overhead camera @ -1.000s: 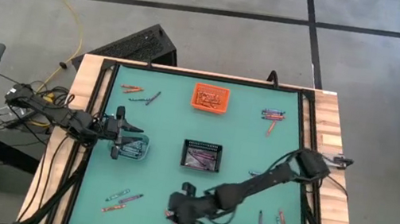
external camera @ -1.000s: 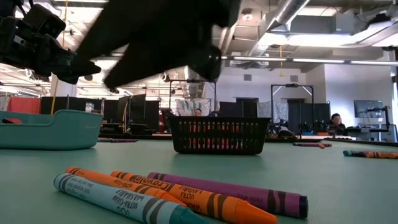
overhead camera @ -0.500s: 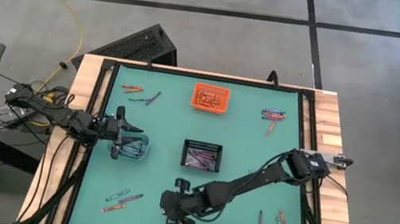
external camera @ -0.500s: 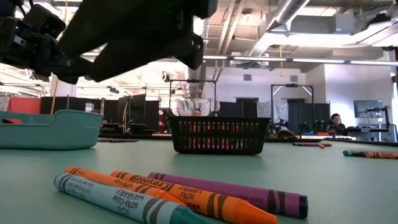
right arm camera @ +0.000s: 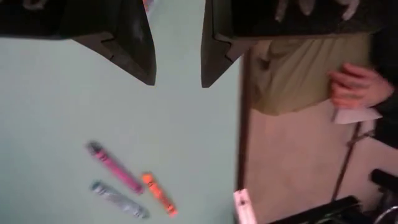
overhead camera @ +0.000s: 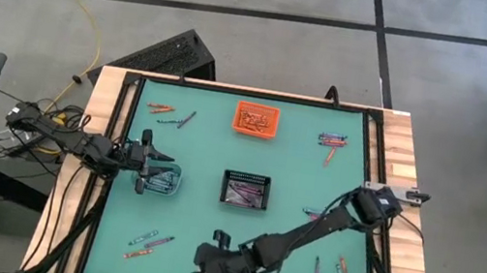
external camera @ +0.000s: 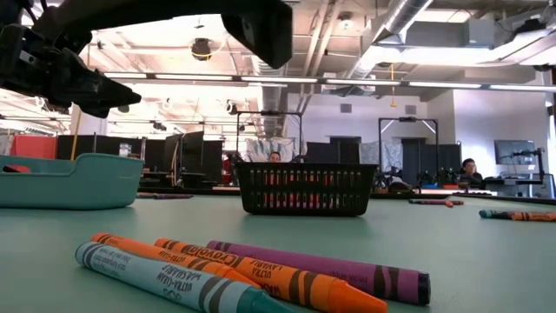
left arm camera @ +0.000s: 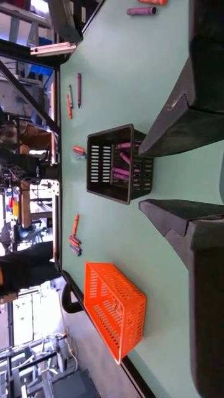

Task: Sort crayons
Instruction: Put the orange crayon into the orange bin

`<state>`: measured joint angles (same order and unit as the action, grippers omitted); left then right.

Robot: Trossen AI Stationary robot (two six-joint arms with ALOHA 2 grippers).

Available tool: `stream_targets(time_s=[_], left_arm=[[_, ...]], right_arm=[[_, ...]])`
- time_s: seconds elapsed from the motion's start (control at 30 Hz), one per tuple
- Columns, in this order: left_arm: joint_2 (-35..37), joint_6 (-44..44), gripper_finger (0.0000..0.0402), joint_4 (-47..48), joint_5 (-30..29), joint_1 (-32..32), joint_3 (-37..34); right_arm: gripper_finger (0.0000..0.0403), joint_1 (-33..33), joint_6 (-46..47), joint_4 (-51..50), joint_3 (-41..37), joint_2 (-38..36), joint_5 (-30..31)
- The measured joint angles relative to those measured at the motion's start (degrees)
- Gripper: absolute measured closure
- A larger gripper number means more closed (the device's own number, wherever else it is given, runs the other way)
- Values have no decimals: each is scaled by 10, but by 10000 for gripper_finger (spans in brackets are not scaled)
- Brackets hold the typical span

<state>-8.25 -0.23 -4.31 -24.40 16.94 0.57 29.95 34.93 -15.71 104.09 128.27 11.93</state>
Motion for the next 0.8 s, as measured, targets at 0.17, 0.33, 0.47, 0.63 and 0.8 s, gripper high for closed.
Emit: stream_targets(time_s=[0.17,0.33,0.47,0.63,0.8], left_arm=[[0,0,290,0,0,0,0],[0,0,290,0,0,0,0],[0,0,290,0,0,0,0],[0,0,290,0,0,0,0],[0,0,290,0,0,0,0]], right_arm=[[282,16,7,0,0,2,14],[282,31,6,-8,-4,4,39],[282,42,6,-46,-5,4,39],[282,55,6,-95,-5,4,53],[282,58,30,-109,-5,4,85]])
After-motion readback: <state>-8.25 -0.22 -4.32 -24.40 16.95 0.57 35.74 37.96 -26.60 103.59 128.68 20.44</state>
